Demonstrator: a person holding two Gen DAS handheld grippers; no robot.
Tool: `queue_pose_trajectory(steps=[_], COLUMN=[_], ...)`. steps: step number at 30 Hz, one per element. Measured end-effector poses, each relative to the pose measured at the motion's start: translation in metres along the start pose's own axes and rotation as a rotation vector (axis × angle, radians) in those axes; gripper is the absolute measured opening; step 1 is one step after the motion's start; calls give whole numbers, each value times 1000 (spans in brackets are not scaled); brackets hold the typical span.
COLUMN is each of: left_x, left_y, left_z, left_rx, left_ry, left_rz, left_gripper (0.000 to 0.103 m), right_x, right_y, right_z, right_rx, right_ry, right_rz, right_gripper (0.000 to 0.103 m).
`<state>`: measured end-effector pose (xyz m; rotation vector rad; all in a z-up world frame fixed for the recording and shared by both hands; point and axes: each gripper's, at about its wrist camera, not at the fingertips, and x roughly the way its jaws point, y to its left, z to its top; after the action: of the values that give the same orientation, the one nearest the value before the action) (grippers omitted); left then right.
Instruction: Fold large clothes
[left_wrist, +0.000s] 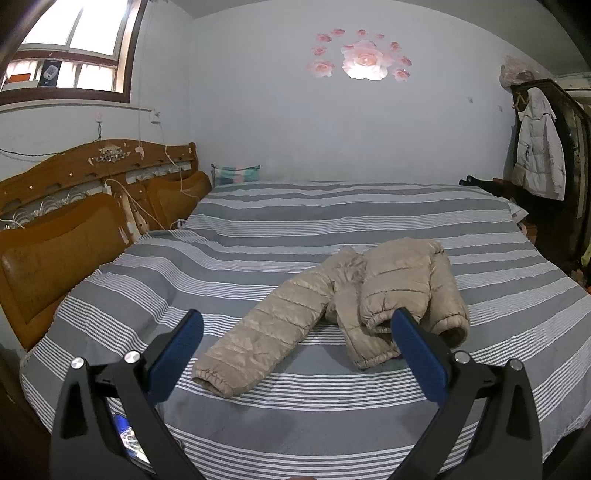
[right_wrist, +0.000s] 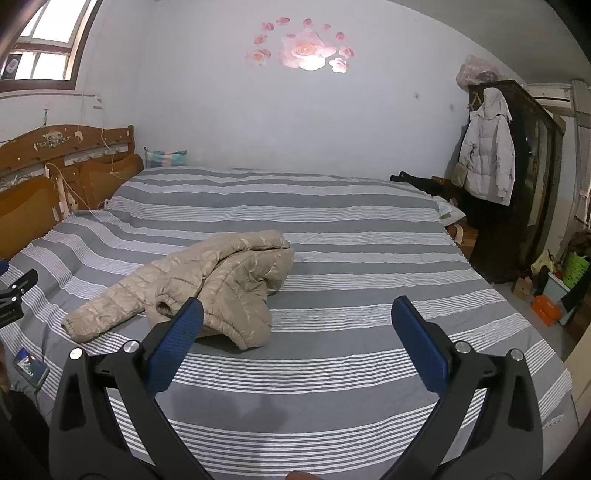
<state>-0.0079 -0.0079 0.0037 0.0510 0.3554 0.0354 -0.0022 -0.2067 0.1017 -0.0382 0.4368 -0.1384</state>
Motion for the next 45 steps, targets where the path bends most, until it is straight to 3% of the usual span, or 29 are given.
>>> queue_pose_trajectory(steps=[26,45], left_x=[26,68], left_y=[0,-7], left_z=[-9,-21], left_rx=[-14,2], left_ry=[25,43], left_rz=[-22,-33], left_gripper=[101,101], right_x=[27,70], right_y=[-7,10], right_z=[-2,-6], right_rx=[2,-15], right_ry=[24,50], right_rz=[-2,29], right_gripper=[100,100])
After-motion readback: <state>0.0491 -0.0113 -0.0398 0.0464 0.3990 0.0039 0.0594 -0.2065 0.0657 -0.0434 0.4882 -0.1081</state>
